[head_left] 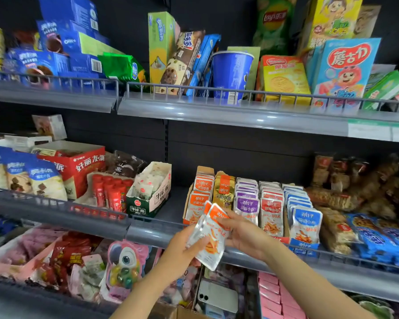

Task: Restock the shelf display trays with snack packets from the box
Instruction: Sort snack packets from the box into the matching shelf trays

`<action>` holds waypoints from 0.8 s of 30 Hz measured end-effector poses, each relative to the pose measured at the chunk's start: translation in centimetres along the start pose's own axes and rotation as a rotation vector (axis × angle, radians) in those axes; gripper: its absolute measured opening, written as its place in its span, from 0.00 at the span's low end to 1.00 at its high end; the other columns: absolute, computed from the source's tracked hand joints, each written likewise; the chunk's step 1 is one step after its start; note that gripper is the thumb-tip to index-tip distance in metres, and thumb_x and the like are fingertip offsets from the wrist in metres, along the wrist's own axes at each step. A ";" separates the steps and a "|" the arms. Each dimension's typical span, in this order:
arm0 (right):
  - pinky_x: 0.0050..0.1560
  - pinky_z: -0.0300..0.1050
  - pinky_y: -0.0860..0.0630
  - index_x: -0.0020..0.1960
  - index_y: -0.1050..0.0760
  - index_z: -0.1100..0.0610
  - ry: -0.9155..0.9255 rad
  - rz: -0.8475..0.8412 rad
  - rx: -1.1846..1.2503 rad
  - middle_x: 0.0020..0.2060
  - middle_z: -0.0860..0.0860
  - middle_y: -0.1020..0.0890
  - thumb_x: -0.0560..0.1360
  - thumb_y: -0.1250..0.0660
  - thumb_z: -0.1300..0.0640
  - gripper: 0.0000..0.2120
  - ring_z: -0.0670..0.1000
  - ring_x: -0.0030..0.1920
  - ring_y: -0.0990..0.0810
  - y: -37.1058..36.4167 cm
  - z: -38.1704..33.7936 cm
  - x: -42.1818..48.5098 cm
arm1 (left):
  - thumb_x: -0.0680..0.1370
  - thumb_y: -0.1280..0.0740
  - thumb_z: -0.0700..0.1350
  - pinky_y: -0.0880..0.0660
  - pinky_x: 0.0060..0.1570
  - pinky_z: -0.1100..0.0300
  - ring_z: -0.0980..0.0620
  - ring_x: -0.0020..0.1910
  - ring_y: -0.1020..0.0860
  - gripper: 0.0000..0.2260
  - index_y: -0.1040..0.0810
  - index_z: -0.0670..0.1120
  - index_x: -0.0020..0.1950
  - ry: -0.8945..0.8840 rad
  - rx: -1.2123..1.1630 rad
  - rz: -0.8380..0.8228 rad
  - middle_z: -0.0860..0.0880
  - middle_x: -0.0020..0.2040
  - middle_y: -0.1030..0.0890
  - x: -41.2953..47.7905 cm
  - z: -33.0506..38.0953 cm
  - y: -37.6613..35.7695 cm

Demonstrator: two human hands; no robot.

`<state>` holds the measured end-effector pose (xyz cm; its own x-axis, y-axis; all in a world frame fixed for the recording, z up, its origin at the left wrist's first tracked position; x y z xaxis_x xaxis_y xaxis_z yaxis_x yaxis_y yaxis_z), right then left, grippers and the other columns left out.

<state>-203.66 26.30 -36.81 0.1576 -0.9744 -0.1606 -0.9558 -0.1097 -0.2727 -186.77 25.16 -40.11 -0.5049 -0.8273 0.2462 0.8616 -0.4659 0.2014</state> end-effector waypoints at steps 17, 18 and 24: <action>0.49 0.40 0.23 0.68 0.36 0.49 0.426 0.503 -0.508 0.57 0.47 0.27 0.74 0.31 0.60 0.26 0.48 0.57 0.25 1.9 -3.7 10.5 | 0.81 0.44 0.54 0.31 0.56 0.62 0.57 0.55 0.27 0.21 0.36 0.48 0.72 0.103 0.390 0.148 0.51 0.68 0.28 9.8 -4.8 4.6; 0.50 0.42 0.22 0.68 0.37 0.50 0.403 0.474 -0.545 0.58 0.48 0.26 0.74 0.31 0.60 0.26 0.49 0.57 0.25 1.9 -3.3 11.2 | 0.81 0.44 0.53 0.31 0.56 0.62 0.58 0.55 0.28 0.21 0.36 0.48 0.73 0.109 0.391 0.142 0.51 0.68 0.28 9.9 -5.0 4.5; 0.66 0.51 0.30 0.67 0.33 0.45 0.294 0.372 -1.155 0.65 0.47 0.30 0.72 0.29 0.50 0.25 0.51 0.67 0.31 2.3 -1.3 13.4 | 0.80 0.39 0.47 0.26 0.57 0.60 0.57 0.54 0.25 0.19 0.32 0.49 0.71 0.087 0.372 0.161 0.52 0.65 0.25 10.4 -6.4 4.8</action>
<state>-204.09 12.74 -38.37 -0.0881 -0.9739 0.2090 -0.6125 0.2184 0.7597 -187.53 12.26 -42.68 -0.3456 -0.9111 0.2244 0.8436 -0.1970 0.4995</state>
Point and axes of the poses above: each hand's wrist, its own x-axis towards the middle knuckle, its own y-axis out of the back of the hand, z = x × y, the point moved 2 cm from there along x, towards the middle knuckle
